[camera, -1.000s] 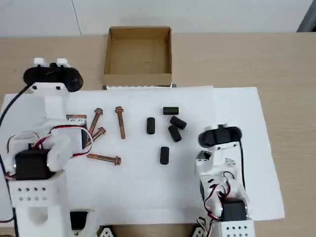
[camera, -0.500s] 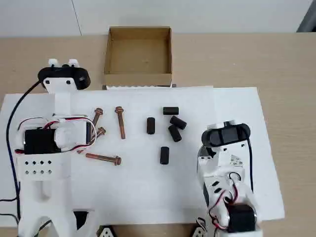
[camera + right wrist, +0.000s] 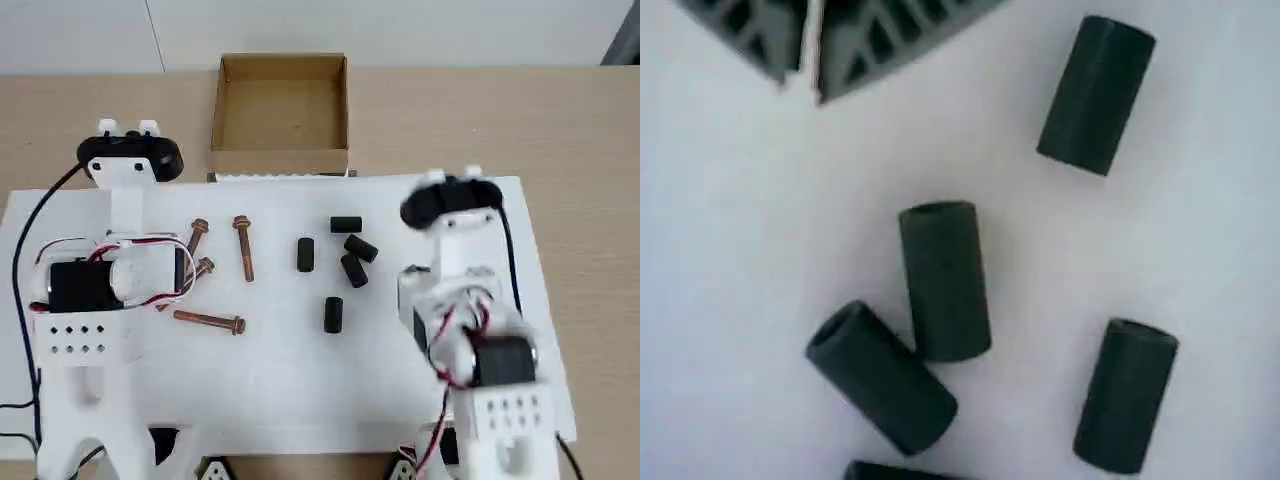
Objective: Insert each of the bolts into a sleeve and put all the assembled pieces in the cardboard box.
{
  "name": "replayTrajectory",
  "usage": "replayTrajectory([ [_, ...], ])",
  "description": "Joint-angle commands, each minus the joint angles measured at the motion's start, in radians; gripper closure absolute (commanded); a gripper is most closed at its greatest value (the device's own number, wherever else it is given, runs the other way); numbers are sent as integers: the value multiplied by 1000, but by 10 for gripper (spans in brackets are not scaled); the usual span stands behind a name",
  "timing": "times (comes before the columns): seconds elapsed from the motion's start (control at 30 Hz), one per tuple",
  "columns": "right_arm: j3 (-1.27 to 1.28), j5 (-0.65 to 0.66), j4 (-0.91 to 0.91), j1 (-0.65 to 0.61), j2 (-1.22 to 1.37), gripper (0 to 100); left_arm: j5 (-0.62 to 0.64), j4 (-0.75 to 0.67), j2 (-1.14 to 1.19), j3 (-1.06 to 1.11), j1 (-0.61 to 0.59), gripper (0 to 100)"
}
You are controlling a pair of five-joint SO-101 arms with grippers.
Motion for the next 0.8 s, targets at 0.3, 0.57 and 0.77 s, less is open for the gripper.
replayTrajectory([
  [0.3,-402,173,7,-8,578,995,-138,8,11,-42,-21,989],
  [0.57,-569,460,5,-10,825,995,-138,8,12,-12,-21,989],
  [0.77,-652,606,28,-25,957,957,-115,-29,12,85,-21,989],
])
